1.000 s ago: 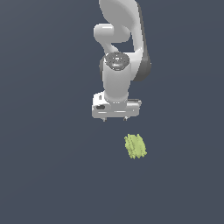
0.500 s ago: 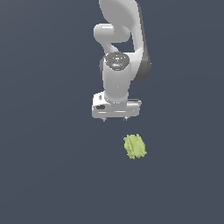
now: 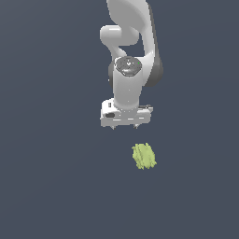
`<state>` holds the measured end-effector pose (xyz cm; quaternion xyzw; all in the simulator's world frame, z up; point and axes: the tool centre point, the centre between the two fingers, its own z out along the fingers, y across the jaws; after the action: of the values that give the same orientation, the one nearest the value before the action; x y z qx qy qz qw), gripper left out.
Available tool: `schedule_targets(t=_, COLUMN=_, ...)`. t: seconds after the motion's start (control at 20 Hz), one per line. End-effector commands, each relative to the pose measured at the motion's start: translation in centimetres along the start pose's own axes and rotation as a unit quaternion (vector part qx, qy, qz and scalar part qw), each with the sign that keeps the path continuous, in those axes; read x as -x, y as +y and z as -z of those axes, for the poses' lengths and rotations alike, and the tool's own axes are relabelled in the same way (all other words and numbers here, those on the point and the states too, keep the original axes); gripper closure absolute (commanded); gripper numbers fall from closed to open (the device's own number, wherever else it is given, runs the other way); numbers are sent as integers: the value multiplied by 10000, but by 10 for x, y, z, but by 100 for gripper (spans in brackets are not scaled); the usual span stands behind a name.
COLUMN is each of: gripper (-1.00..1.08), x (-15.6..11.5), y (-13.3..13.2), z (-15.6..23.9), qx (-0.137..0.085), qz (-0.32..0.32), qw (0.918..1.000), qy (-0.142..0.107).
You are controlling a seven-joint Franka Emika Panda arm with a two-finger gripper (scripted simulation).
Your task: Pick up the object and move it to a goal position.
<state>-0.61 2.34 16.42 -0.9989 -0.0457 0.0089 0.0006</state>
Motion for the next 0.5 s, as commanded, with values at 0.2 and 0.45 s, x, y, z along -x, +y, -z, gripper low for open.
schedule_targets(t=0.2, gripper=-100, x=-6, y=-2, z=-4, qx=-53, qz=49, qw=10000, qy=-61)
schedule_targets(t=0.45, gripper=-100, x=-17, y=-6, z=-10, qx=-162, qz=138, qw=9996, qy=-168)
